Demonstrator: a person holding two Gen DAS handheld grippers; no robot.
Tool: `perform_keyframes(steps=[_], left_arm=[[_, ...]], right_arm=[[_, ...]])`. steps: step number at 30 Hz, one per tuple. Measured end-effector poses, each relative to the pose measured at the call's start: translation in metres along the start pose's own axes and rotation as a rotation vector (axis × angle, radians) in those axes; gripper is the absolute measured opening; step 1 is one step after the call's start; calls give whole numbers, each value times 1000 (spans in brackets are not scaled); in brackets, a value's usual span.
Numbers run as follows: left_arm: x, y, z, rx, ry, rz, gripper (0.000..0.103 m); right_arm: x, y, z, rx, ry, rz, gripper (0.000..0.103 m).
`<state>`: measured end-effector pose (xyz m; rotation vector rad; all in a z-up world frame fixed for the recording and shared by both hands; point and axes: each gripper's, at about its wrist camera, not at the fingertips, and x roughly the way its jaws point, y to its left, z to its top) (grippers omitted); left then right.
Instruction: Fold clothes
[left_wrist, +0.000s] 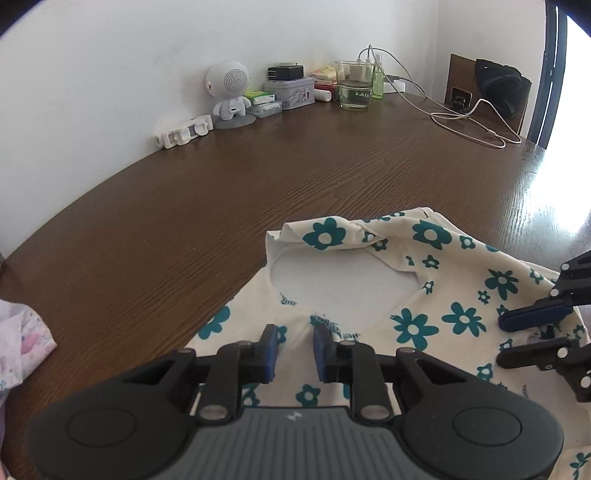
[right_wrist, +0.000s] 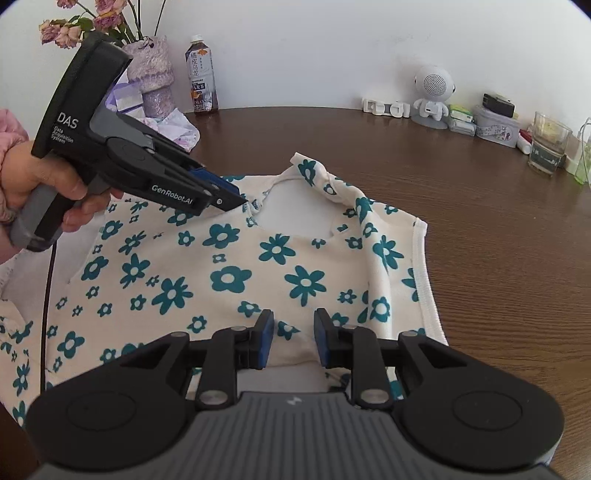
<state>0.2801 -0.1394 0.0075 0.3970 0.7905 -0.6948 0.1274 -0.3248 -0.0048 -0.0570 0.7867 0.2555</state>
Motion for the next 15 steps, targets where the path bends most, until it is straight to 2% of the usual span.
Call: perform_keyframes(steps=[4, 6, 8, 12, 15], left_arm=[[5, 14, 4, -67, 8, 23, 37], [5, 15, 5, -85, 12, 37, 36], [-1, 10, 5, -87, -10, 45, 31], [-16, -9, 2, -44, -80, -18, 31], [-25, -33, 0, 47, -101, -78, 31]], right_arm=[[-5, -12, -2, 65, -1, -34, 20], [-10, -7, -1, 66, -30, -51, 22], [-13, -1, 2, 67, -58, -45, 25], [-26, 5, 3, 94, -110, -80, 28], [-46, 9, -6, 117, -135, -148, 37]])
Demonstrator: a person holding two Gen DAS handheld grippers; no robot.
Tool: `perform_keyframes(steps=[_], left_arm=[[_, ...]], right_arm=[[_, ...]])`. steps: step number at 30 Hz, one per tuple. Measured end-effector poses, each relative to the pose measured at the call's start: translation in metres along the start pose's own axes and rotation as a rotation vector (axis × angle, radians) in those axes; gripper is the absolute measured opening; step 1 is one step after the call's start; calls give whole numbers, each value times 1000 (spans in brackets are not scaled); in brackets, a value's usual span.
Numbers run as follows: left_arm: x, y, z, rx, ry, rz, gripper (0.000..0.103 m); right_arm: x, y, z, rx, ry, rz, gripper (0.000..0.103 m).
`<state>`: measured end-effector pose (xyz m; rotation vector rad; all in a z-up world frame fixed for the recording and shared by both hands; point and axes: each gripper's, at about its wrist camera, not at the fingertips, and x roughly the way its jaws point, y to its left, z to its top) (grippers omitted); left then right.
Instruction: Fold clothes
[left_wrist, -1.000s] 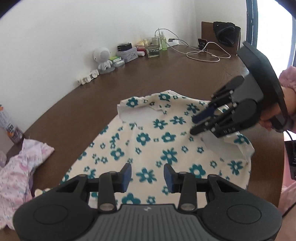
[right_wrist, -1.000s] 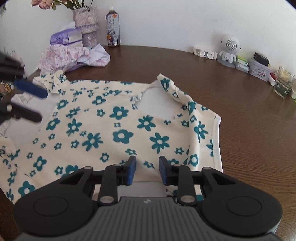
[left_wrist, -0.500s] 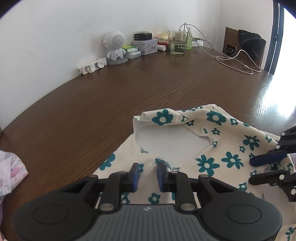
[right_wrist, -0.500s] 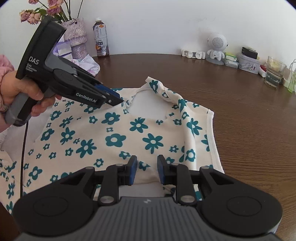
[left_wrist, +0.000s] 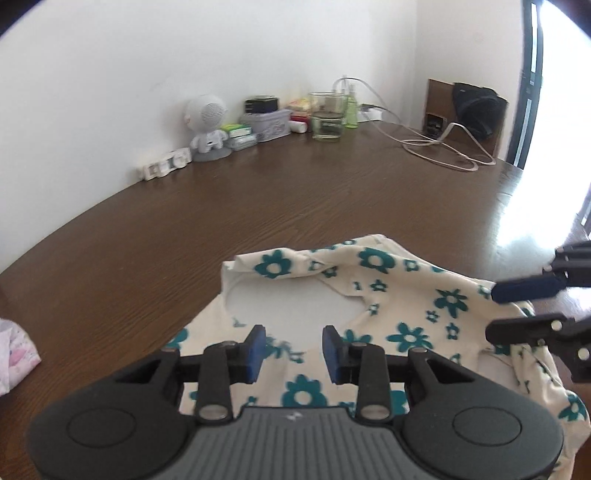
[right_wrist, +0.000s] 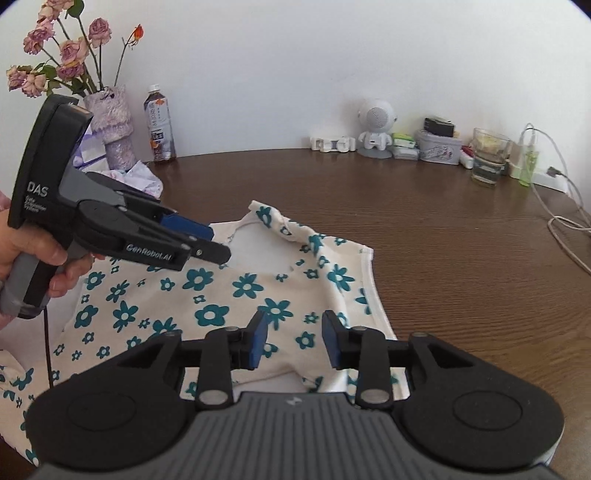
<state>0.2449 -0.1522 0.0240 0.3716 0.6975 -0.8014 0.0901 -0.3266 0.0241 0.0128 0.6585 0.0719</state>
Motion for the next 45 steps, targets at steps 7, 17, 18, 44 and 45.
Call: perform_keyframes(steps=[7, 17, 18, 44, 45], left_arm=[[6, -37, -15, 123, 27, -65, 32], [-9, -40, -11, 103, -17, -127, 33], [-10, -44, -11, 117, -20, -134, 33], [-3, -45, -37, 88, -60, -152, 35], [-4, -44, -37, 84, -58, -152, 35]], right_arm=[[-11, -10, -23, 69, 57, -86, 36], [-23, -6, -32, 98, 47, -56, 32], [-26, -3, -32, 94, 41, -49, 32], [-70, 49, -38, 27, -1, 46, 22], [-68, 53, -40, 22, 14, 56, 22]])
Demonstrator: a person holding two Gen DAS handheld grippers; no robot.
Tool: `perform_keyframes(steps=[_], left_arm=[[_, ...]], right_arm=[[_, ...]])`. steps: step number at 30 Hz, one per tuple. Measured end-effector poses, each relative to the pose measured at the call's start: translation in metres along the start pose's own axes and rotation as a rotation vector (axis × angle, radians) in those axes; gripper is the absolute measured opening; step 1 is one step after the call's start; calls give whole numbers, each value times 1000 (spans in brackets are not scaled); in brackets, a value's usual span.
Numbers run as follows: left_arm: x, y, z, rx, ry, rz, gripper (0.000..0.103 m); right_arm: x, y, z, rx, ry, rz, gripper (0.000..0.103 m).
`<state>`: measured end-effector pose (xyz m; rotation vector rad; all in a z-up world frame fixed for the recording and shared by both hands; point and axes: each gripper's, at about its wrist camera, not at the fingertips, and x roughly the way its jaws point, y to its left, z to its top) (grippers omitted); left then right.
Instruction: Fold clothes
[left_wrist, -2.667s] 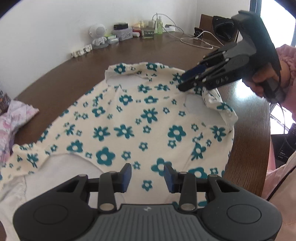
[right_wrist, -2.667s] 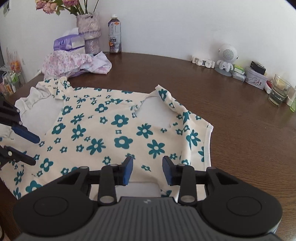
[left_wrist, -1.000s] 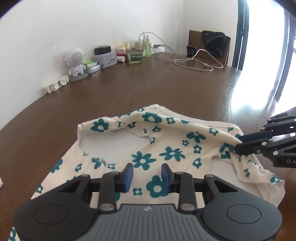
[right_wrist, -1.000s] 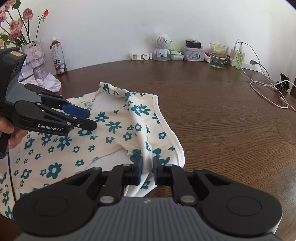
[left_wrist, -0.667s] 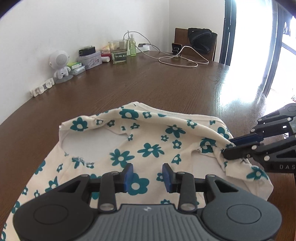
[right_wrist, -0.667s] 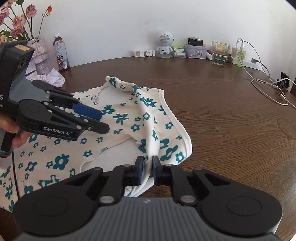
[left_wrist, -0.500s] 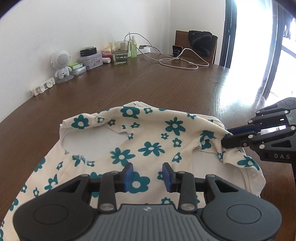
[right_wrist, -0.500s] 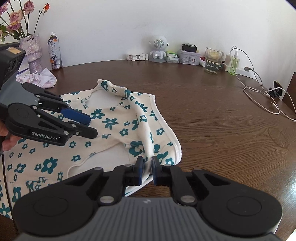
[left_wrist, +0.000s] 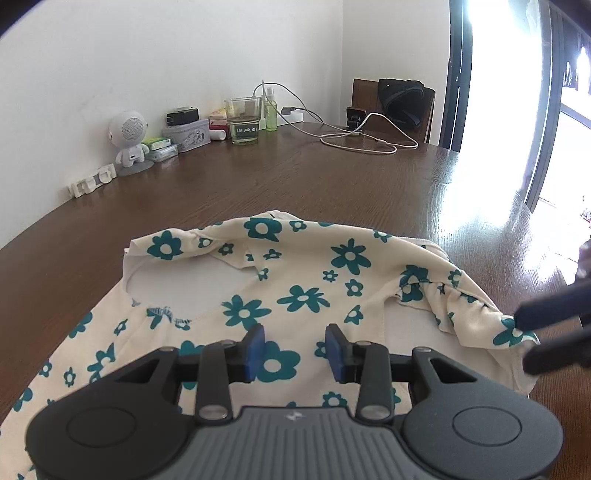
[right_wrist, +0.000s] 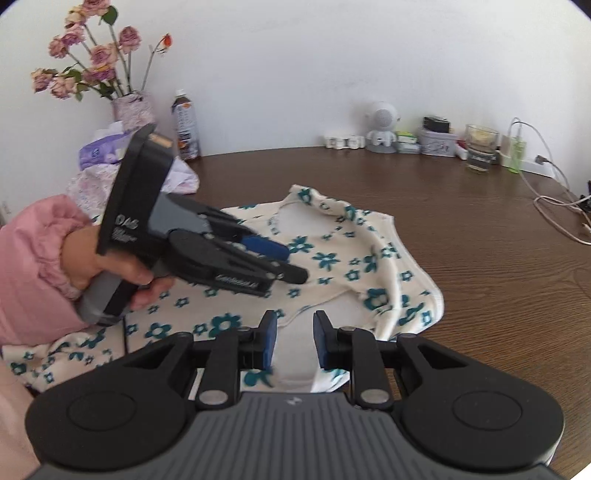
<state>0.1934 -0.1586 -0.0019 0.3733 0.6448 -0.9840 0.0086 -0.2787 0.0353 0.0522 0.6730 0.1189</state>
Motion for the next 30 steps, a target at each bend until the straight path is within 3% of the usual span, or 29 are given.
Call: perform_keyframes(steps=[3, 8, 12, 16, 22, 30], left_arm=[[-9, 5, 3, -28, -4, -23, 35], [-51, 2, 16, 40, -77, -64, 32], [-63, -22, 5, 135, 5, -186, 32], [-57, -48, -27, 188, 95, -232, 23], [-52, -61, -36, 227, 111, -185, 21], [-73, -66, -50, 216, 69, -160, 22]], right_arm=[[10, 7, -9, 11, 50, -2, 22], [15, 11, -23, 23, 83, -29, 20], [18, 13, -31, 42, 79, -64, 20], [10, 19, -34, 45, 45, -78, 21], [7, 28, -35, 34, 19, -72, 21], [13, 27, -45, 29, 10, -76, 21]])
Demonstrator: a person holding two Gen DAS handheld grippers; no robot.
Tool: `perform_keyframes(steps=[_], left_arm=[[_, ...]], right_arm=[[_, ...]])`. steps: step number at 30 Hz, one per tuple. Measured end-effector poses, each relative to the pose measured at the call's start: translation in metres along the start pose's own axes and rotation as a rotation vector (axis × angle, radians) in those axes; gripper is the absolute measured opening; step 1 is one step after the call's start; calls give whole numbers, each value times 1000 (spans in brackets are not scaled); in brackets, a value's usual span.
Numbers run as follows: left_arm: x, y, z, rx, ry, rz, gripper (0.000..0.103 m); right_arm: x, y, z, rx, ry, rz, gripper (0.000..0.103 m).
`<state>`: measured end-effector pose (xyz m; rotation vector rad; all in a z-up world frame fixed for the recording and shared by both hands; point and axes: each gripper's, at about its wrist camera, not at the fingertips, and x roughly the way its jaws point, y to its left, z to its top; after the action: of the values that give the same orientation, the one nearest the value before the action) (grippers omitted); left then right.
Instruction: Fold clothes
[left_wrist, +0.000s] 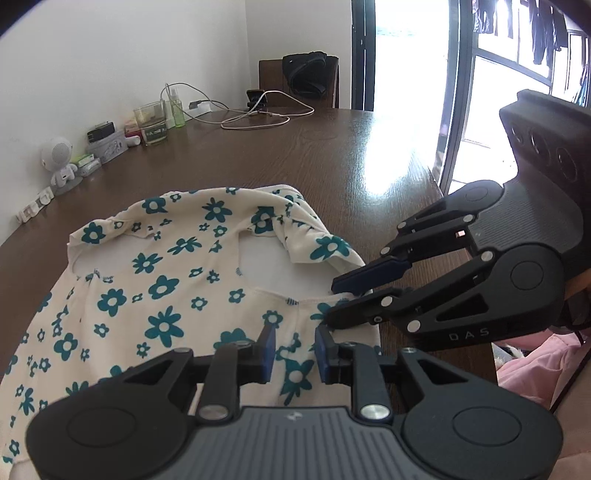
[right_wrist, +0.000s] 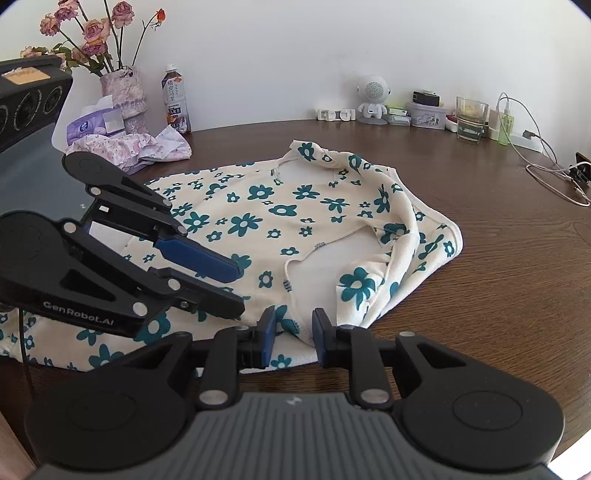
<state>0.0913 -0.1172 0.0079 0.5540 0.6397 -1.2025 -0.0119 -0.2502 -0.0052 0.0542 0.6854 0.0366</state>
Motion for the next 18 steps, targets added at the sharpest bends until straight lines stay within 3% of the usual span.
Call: perform_keyframes(steps=[9, 14, 18], left_arm=[[1, 3, -12, -49, -58, 2, 25], [0, 4, -15, -63, -71, 25, 37], [0, 4, -15, -61, -76, 34, 39]], right_arm=[[-2, 5, -7, -3, -38, -22, 21], [-2, 6, -9, -2, -49, -30, 23], [-2, 8, -9, -4, -52, -36, 23]])
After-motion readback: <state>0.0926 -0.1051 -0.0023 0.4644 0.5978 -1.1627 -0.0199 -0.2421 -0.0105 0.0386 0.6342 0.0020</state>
